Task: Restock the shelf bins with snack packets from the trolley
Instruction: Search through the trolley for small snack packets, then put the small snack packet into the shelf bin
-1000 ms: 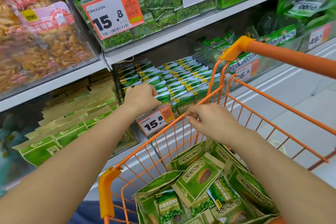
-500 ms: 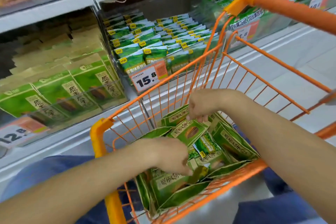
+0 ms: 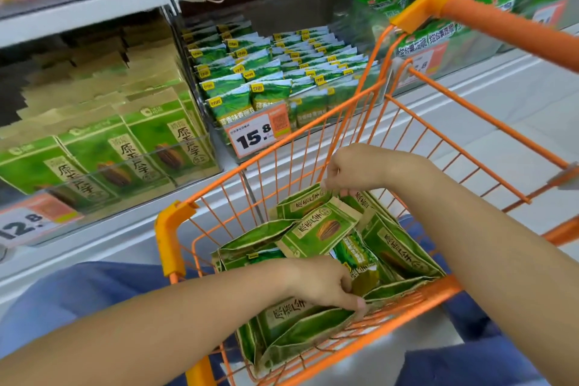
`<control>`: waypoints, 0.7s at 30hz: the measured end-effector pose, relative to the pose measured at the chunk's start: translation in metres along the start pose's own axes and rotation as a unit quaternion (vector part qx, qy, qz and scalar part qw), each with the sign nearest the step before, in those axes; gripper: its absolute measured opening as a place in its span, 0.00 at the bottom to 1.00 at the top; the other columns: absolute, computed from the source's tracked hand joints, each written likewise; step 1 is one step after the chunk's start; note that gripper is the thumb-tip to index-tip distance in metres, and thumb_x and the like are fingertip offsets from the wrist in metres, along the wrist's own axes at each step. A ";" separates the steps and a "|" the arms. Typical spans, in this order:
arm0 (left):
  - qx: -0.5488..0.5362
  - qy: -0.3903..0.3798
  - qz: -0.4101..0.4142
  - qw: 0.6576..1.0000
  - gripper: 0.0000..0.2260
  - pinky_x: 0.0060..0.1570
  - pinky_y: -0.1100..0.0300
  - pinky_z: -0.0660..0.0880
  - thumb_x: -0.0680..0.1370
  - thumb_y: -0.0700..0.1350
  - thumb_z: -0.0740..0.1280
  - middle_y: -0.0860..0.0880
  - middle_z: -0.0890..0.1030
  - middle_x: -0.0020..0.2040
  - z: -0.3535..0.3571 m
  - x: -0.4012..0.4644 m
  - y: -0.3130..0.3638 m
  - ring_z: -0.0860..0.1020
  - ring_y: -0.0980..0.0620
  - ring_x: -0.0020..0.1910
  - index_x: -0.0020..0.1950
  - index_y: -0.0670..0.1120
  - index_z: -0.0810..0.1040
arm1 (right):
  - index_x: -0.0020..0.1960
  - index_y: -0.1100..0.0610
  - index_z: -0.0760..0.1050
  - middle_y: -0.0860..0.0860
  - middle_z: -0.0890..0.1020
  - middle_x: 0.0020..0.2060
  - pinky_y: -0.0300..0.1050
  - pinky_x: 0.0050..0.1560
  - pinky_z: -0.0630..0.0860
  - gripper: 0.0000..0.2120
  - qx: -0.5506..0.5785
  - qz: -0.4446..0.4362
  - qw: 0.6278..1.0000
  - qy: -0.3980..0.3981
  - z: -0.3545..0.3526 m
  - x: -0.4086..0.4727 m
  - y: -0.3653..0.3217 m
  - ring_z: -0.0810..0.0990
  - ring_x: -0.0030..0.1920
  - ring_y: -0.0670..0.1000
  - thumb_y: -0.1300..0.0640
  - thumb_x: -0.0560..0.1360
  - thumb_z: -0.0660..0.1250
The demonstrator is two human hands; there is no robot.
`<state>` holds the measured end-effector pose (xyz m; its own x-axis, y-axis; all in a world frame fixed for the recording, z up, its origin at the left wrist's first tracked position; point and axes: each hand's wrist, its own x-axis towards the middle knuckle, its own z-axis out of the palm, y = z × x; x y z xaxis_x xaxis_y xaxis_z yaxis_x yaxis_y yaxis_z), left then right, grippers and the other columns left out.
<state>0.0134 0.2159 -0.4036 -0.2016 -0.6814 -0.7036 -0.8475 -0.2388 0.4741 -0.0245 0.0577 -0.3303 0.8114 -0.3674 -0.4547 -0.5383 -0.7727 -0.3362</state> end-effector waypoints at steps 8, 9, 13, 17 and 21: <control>0.033 0.094 -0.005 0.995 0.26 0.38 0.54 0.66 0.81 0.63 0.47 0.44 0.76 0.44 0.022 0.003 0.017 0.73 0.46 0.42 0.52 0.43 0.73 | 0.46 0.61 0.82 0.54 0.85 0.38 0.43 0.43 0.75 0.21 -0.012 -0.007 1.000 0.017 0.001 0.002 0.003 0.83 0.39 0.51 0.44 0.79 0.62; 0.026 0.099 -0.020 0.995 0.26 0.39 0.53 0.67 0.81 0.63 0.47 0.44 0.76 0.44 0.022 0.005 0.014 0.73 0.46 0.43 0.52 0.43 0.73 | 0.47 0.61 0.82 0.54 0.85 0.39 0.43 0.44 0.75 0.21 -0.011 -0.008 1.000 0.017 0.001 0.002 0.003 0.83 0.39 0.51 0.44 0.79 0.62; -0.035 0.123 -0.049 0.991 0.26 0.55 0.50 0.74 0.80 0.63 0.56 0.44 0.75 0.62 0.020 0.012 -0.001 0.75 0.45 0.58 0.70 0.46 0.64 | 0.49 0.62 0.82 0.55 0.85 0.41 0.45 0.46 0.77 0.21 -0.007 -0.006 1.000 0.011 -0.001 0.002 0.004 0.83 0.41 0.53 0.45 0.79 0.61; -0.091 0.091 0.013 0.992 0.24 0.70 0.51 0.64 0.82 0.57 0.57 0.47 0.63 0.74 0.019 0.024 0.004 0.64 0.44 0.72 0.77 0.56 0.57 | 0.52 0.63 0.81 0.55 0.85 0.42 0.43 0.41 0.74 0.20 -0.009 -0.006 1.000 0.014 -0.004 0.002 0.001 0.83 0.42 0.53 0.46 0.79 0.61; -0.069 0.045 0.049 0.995 0.20 0.71 0.51 0.61 0.82 0.54 0.53 0.50 0.63 0.75 0.011 0.038 0.023 0.63 0.47 0.73 0.75 0.57 0.63 | 0.53 0.65 0.80 0.58 0.85 0.43 0.44 0.43 0.75 0.20 -0.004 -0.008 1.000 0.015 -0.004 0.000 0.003 0.83 0.43 0.56 0.47 0.80 0.61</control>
<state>-0.0190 0.1923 -0.4252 -0.2303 -0.7637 -0.6031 -0.7487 -0.2569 0.6112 -0.0255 0.0531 -0.3276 0.8262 -0.3703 -0.4245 -0.5237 -0.7825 -0.3368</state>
